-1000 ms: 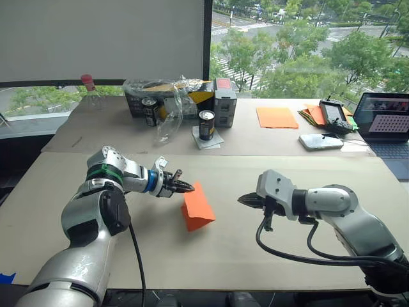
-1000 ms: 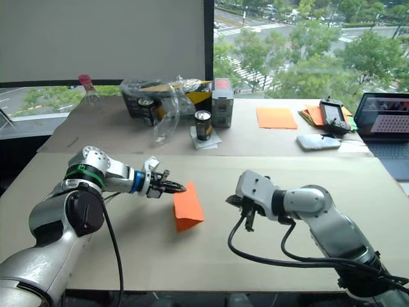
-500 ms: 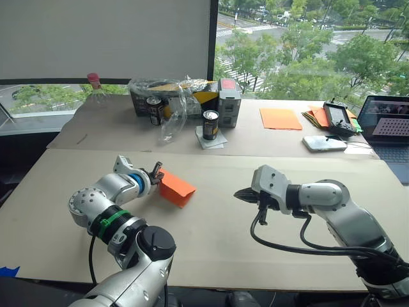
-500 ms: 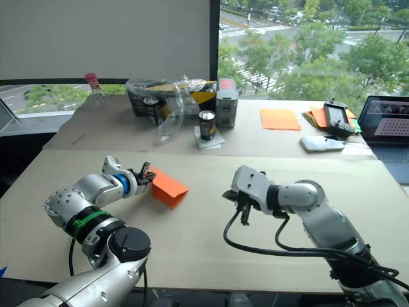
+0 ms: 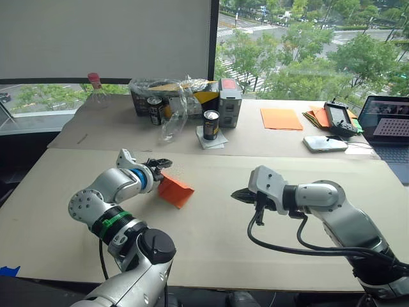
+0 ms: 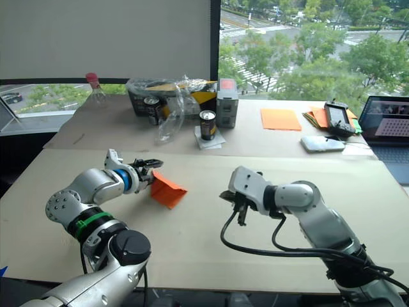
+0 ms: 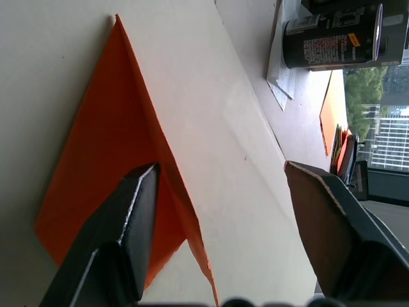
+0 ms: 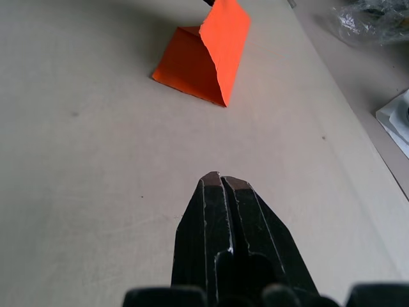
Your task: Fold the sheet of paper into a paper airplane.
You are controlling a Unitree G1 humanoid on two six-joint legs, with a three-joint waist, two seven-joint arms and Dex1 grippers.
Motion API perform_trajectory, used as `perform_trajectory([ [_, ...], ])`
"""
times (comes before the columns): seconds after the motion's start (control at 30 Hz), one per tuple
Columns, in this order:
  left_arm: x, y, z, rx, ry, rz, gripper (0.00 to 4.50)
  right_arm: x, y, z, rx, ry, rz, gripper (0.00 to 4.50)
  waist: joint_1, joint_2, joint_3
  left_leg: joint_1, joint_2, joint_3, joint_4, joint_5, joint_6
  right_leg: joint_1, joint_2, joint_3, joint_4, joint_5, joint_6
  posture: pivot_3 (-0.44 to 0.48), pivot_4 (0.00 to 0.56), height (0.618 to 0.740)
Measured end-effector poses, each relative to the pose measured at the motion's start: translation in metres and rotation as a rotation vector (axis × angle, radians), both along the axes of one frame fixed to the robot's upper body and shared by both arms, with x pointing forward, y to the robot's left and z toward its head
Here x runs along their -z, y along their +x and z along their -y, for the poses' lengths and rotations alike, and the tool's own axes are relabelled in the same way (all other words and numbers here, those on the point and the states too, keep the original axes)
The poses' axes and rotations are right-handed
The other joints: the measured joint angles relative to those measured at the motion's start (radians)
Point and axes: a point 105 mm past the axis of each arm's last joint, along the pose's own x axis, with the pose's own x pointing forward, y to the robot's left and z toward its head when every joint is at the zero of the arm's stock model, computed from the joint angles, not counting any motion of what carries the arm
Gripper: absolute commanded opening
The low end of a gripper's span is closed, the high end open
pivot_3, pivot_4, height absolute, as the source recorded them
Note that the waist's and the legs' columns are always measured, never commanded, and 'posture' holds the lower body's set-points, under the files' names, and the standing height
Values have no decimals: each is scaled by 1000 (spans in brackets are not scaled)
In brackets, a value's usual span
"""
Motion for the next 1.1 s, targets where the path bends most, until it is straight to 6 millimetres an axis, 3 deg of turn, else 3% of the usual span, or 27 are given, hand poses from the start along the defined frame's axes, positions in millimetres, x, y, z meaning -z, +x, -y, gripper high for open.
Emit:
perform_trajectory([
  [0.13, 10, -6, 0, 24, 2, -32, 4442, 1, 0, -2, -5, 7, -4, 0, 0, 0, 0, 0, 0, 0, 0, 0, 0, 0, 0, 0, 0, 0, 0, 0, 150, 730],
  [0.2, 23, -10, -8, 13, -3, -73, 4442, 2, 2, -1, 1, 7, -10, 0, 0, 0, 0, 1, 0, 0, 0, 0, 0, 1, 0, 0, 0, 0, 0, 0, 150, 730],
  [0.27, 21, -6, -19, 19, 6, -82, 4442, 3, 3, -1, 2, 6, -11, 0, 0, 0, 0, 2, 0, 0, 0, 1, -2, 1, 1, 0, 1, 0, 0, 0, 150, 730],
  [0.4, 2, 5, -54, 2, 117, -64, 4442, 5, 5, -1, 4, 5, -16, 0, -8, 0, 0, 2, 0, -1, -2, 3, -4, 1, 2, 0, 1, 1, -2, 0, 150, 730],
  [0.6, -29, 28, -40, 96, 97, 62, 4442, 4, 4, -7, -12, 14, -10, 0, 2, 0, 0, 0, -1, -1, -2, 3, -5, 0, 0, -1, -3, 1, -2, 0, 150, 730],
  [0.67, -41, 34, -43, 122, 170, 127, 4442, 6, 3, -6, -4, 12, -14, 0, -1, 0, 0, 0, 0, -1, -2, 3, -6, -1, 1, -1, -3, 1, -2, 0, 150, 730],
  [0.73, -60, 43, -49, 141, 366, 277, 4442, 8, 3, -4, 9, 14, -16, 0, -6, 0, 0, 0, 0, 0, -6, 5, -9, -1, 1, -1, -3, 1, -2, 0, 150, 730],
  [0.8, -75, 48, -45, 197, 504, 443, 3897, 8, 4, -4, 16, 16, -12, 0, -9, 0, 0, 1, 0, 0, -8, 9, -16, -1, 1, -1, -4, 1, -2, 0, 150, 730],
  [0.87, -78, 49, -33, 340, 652, 614, 3289, 6, 4, -5, 22, 19, -4, 0, -11, 0, 0, 2, 1, 0, -9, 9, -15, 0, 1, -1, -5, 1, -2, 0, 150, 730],
  [1.0, -49, 43, -18, 647, 838, 750, 1935, 5, 5, -7, 30, 39, 3, 0, -16, 0, 0, 1, 1, 0, -9, 7, -11, 0, 1, -1, -7, 1, -3, 0, 150, 730],
  [1.1, -36, 40, -14, 762, 872, 778, 905, 3, 7, -10, 56, 79, 1, 0, -20, 0, 0, -1, 1, 0, -7, 6, -8, -1, 2, -1, -7, 1, -3, 0, 150, 730],
])
